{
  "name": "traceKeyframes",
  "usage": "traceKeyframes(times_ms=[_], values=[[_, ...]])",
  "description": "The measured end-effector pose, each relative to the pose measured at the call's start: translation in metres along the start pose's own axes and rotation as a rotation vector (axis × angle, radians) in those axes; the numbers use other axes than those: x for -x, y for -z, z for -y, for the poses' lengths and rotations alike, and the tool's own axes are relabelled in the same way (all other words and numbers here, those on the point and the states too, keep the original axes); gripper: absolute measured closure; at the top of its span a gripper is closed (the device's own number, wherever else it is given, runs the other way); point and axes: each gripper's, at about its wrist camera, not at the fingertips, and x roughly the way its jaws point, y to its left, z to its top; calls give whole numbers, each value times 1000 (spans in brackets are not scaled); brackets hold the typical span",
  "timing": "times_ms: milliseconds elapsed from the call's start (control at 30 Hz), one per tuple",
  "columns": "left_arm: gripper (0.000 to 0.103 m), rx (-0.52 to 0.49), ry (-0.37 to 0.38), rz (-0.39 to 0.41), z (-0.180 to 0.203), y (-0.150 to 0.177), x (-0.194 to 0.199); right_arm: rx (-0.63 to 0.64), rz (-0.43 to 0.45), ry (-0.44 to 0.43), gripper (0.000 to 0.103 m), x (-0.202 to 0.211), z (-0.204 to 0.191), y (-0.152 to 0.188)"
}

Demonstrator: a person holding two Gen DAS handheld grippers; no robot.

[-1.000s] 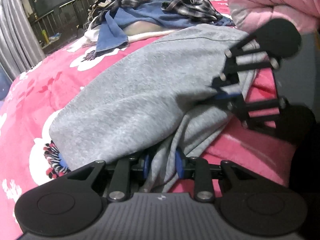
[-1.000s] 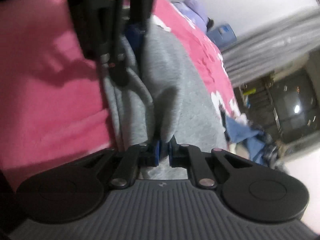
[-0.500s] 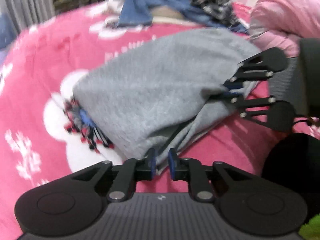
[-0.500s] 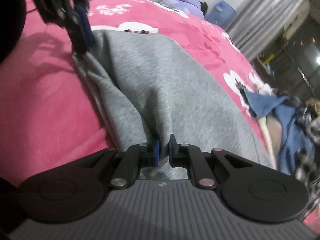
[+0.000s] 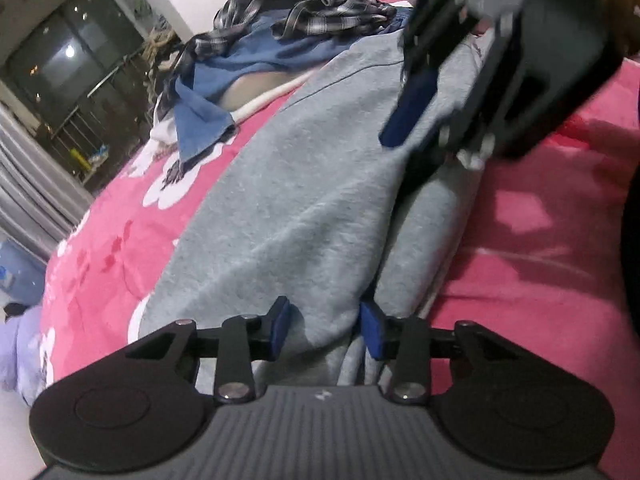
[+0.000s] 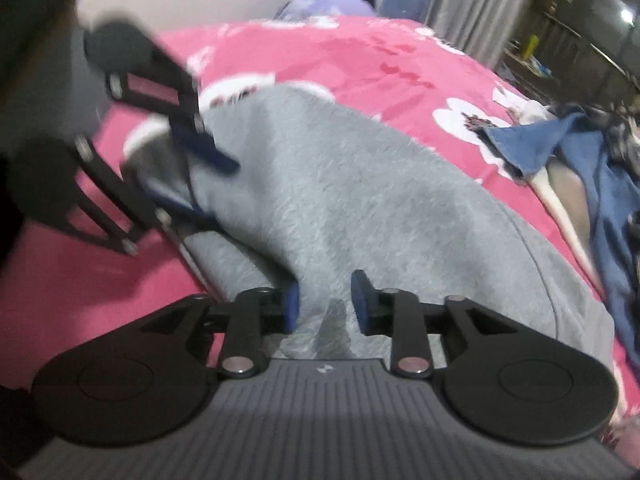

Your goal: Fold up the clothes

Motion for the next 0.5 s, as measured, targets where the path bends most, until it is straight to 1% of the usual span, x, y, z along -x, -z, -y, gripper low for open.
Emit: traceKeyframes(times_ms=[67,133,167,200,267,300,333,400,467,500], values=[[68,20,-5,16,-1,-1,1,-16,27,-1,76,16,0,-3],[73,37,-9,49,-3,0,4,-16,52,-30,76,28,-4,-7],[79,46,-14,60,-3,0,4,-21,50,-53,76,30,-7,-9],[88,54,-20,70,-3,0,4,-30,44,-83,77,30,-10,-11],[93,86,-32,84,-5,1,5,-43,21,-144,79,24,-18,-13],[94,109,-33,95,-8,2,8,-46,5,-173,83,18,-22,-13],[95,131,-34,105,-12,2,10,-41,-18,-185,90,10,-26,-13],[95,161,-39,134,-18,2,19,-20,-60,-162,93,-9,-33,-13],[96,176,-53,171,-24,3,31,-47,-69,-133,96,-23,-30,-15],[96,186,-46,182,-27,3,36,-61,-73,-118,97,-30,-29,-16]])
